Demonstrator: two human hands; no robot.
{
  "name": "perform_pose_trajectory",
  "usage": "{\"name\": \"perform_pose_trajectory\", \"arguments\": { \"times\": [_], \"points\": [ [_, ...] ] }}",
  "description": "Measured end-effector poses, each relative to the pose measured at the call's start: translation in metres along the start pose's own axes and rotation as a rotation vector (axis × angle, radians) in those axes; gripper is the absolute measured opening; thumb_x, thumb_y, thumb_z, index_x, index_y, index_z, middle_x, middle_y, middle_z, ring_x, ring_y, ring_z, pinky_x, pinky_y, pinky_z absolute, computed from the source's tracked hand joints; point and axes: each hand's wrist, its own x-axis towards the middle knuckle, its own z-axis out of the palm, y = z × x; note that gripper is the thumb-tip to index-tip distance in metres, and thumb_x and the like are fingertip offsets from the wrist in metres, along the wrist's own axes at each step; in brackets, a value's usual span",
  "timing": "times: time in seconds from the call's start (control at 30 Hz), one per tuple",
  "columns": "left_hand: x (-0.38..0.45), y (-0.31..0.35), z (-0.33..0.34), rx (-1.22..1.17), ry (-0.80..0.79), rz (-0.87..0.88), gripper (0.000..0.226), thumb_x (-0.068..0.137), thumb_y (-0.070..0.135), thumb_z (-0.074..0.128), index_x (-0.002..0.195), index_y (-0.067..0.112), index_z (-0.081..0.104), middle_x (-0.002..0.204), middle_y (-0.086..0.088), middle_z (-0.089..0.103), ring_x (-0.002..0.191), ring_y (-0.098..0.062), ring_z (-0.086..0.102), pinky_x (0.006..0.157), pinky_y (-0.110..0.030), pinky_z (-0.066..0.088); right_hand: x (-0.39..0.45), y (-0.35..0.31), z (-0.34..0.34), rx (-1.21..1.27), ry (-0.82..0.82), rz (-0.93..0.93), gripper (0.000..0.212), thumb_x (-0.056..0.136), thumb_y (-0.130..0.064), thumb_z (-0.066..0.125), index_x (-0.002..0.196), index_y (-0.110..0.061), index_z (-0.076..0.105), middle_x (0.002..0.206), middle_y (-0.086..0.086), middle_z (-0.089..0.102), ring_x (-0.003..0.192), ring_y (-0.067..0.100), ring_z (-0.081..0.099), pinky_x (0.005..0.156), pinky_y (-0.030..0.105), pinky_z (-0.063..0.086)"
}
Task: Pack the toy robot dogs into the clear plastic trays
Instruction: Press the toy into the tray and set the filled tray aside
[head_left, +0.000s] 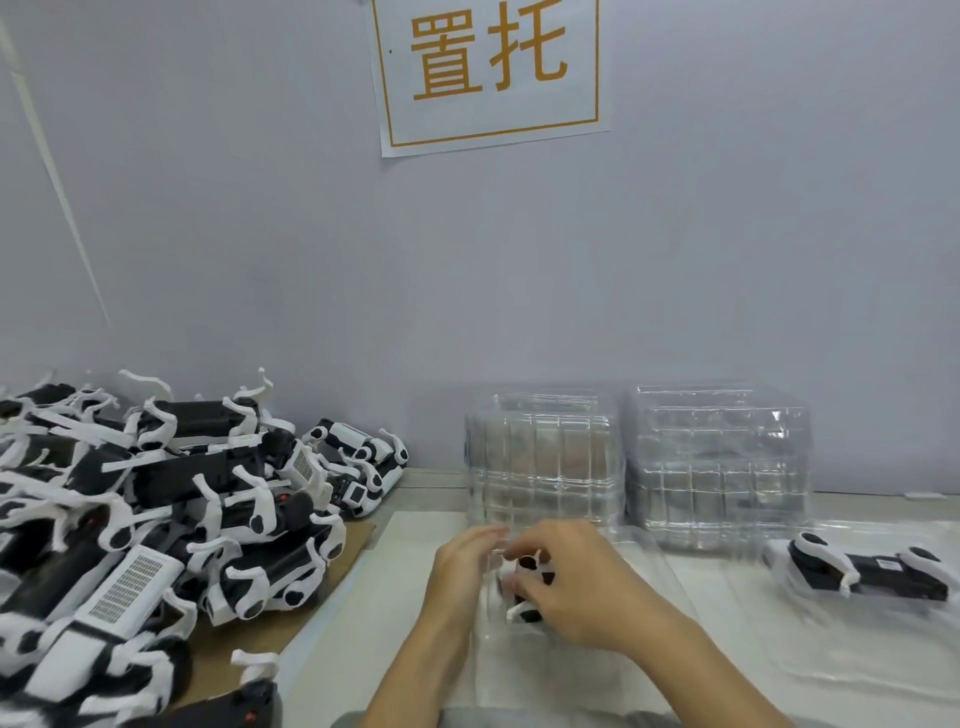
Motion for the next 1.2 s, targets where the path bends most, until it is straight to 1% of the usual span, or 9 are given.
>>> {"name": "perform_pose_trajectory", "arguments": {
  "times": [0.17,0.37,0.5,0.6,0.73,0.9,1.0,1.1,1.2],
  "points": [
    [0.003,0.002,0.001,-0.012,0.060,-0.001,0.026,0.091,0.002,0.053,0.092,0.007,0.079,0.105,-0.016,0.075,0.109,-0.038,0.067,0.102,-0.061,0.046,0.005,0.007,-0.005,0.068,-0.038,0.095,0.035,0.066,-0.041,0.090,0.098,-0.033,0.078,0.089,-0.014,0.071,0.088,0.003,0.065,0.075,0.015,0.053],
    [0.002,0.004,0.003,0.033,0.078,0.022,0.026,0.092,-0.001,0.050,0.094,0.002,0.076,0.104,-0.019,0.074,0.108,-0.037,0.067,0.103,-0.057,0.047,0.008,0.006,-0.001,0.035,-0.026,0.115,0.039,0.061,-0.039,0.094,0.097,-0.035,0.078,0.086,-0.017,0.064,0.081,0.001,0.062,0.056,0.009,0.046],
    [0.002,0.005,0.004,0.056,0.091,0.031,0.029,0.093,-0.001,0.046,0.094,0.003,0.075,0.104,-0.015,0.074,0.107,-0.033,0.067,0.104,-0.052,0.048,0.005,0.005,0.002,0.003,0.018,0.063,0.029,0.067,-0.041,0.089,0.093,-0.038,0.077,0.081,-0.010,0.070,0.083,0.006,0.065,0.072,0.020,0.055],
    [0.001,0.006,0.003,0.044,0.083,0.023,0.029,0.094,-0.002,0.046,0.095,0.004,0.075,0.103,-0.016,0.074,0.106,-0.033,0.068,0.101,-0.052,0.050,0.004,0.010,-0.002,-0.031,-0.010,-0.034,0.017,0.085,-0.048,0.073,0.101,-0.041,0.075,0.078,-0.014,0.070,0.078,-0.003,0.060,0.066,0.009,0.044],
    [0.002,0.009,-0.003,0.129,0.053,0.060,0.027,0.096,0.003,0.051,0.095,0.015,0.075,0.104,-0.006,0.074,0.104,-0.022,0.067,0.099,-0.038,0.051,0.004,0.018,-0.015,0.118,-0.088,-0.030,0.022,0.097,-0.035,0.061,0.115,-0.040,0.071,0.100,-0.029,0.070,0.095,-0.013,0.061,0.086,0.010,0.048],
    [0.001,0.018,-0.009,0.447,0.072,0.321,0.027,0.095,0.006,0.057,0.097,0.029,0.070,0.106,0.010,0.071,0.105,-0.006,0.064,0.087,-0.014,0.047,0.002,0.040,-0.052,0.141,0.181,0.064,0.018,0.095,-0.024,0.065,0.107,-0.033,0.075,0.098,-0.024,0.070,0.087,-0.010,0.063,0.071,0.005,0.045],
    [-0.009,0.036,-0.006,0.675,-0.043,0.472,0.020,0.094,0.024,0.062,0.110,0.035,0.068,0.113,0.022,0.066,0.111,0.002,0.058,0.092,-0.014,0.044,-0.006,0.058,-0.073,0.108,0.172,0.172,0.016,0.095,-0.024,0.065,0.105,-0.035,0.072,0.097,-0.019,0.069,0.093,-0.001,0.064,0.071,0.009,0.044],
    [-0.020,0.046,0.002,0.969,-0.345,0.397,0.066,0.070,0.078,0.063,0.130,0.053,0.050,0.146,0.024,0.043,0.141,-0.003,0.031,0.117,-0.035,0.025,-0.013,0.067,-0.087,0.040,0.078,0.276,0.017,0.094,-0.032,0.064,0.110,-0.038,0.066,0.102,-0.014,0.067,0.099,0.008,0.062,0.081,0.022,0.045],
    [-0.027,0.045,0.013,1.275,-0.507,0.207,0.108,0.046,0.091,0.062,0.143,0.064,0.021,0.165,0.017,0.007,0.154,-0.018,-0.006,0.122,-0.055,0.001,-0.016,0.065,-0.088,-0.007,-0.121,0.326,0.042,0.094,-0.044,0.062,0.134,-0.032,0.055,0.115,-0.008,0.066,0.091,0.007,0.065,0.087,0.027,0.052]
  ]
}}
